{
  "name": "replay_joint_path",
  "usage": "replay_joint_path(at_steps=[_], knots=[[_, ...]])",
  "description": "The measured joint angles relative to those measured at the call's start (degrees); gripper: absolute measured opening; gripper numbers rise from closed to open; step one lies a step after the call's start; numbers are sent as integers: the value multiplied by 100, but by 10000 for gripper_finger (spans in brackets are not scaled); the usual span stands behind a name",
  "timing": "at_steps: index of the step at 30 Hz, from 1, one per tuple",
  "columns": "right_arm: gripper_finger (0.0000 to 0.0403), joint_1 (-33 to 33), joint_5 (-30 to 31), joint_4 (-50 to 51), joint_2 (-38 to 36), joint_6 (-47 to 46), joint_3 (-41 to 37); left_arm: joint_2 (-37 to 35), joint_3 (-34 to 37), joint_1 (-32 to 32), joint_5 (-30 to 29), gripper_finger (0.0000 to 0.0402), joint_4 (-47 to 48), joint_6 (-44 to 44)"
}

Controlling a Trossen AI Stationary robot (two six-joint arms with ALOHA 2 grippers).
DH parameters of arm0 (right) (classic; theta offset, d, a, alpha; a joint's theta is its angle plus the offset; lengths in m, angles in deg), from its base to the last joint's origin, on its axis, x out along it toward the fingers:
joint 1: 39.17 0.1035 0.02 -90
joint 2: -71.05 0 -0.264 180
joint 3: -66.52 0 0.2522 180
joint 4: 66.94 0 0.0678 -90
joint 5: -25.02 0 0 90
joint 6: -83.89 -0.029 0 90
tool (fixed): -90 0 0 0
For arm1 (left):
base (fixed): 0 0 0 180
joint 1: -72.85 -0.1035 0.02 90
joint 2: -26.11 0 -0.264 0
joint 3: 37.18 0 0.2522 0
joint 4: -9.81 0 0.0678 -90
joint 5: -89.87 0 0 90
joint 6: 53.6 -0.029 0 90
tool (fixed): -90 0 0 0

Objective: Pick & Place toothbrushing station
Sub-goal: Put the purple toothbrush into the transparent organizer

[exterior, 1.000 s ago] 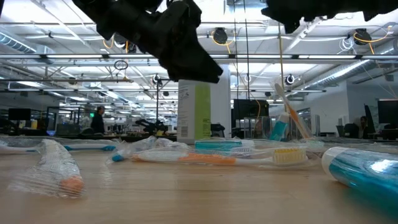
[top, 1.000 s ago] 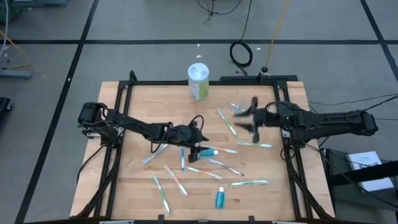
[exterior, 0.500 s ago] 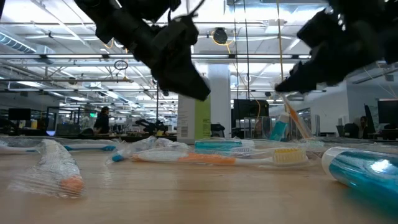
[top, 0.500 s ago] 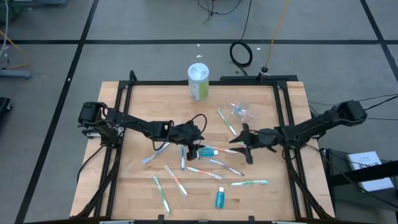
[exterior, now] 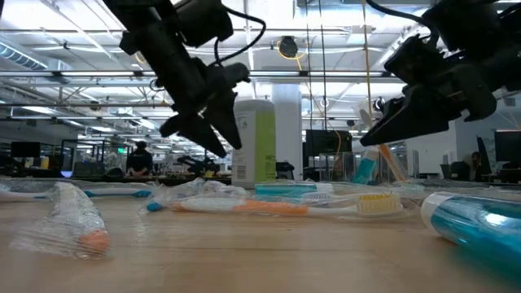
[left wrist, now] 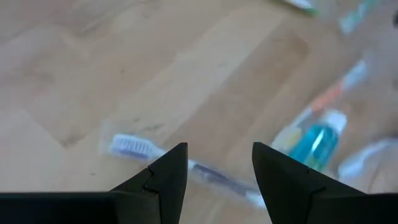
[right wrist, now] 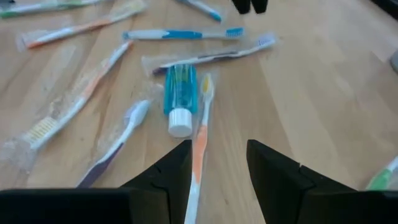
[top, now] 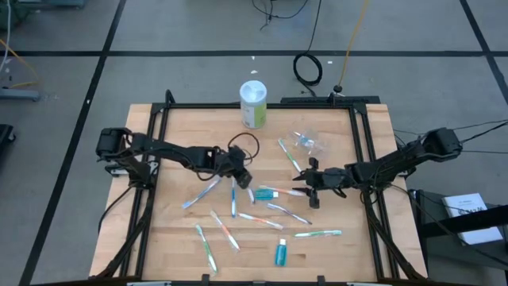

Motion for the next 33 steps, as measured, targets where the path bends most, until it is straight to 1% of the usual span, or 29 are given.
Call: replay_joint_path(at_steps=[3,5,7,11,17,23,28,30,33], knots=[[144,0,0,-36,-1,-7,7,181,2,-56,42,186,-14,884],[144,0,-3,-29,2,-93,7,270,5,-83,86,186,138,1287],[144,0,-2,1,-1,-159,7,301,13,-82,113,186,184,1605],[144,0,-2,-10,1,-140,4,300,11,-19,62,186,256,1971],[144,0,-2,12,0,-131,4,428,5,-34,-271,186,184,2268],[144,0,-1,10,1,-140,7,945,6,-192,-75,186,-441,2160],[144,0,-2,12,-1,-144,7,1097,-9,-245,8,185,-500,2142],[144,0,0,12,1,-139,7,1100,-9,-248,13,175,-488,2091],[144,0,-2,11,1,-131,7,1104,-3,-244,-7,141,-529,1976]])
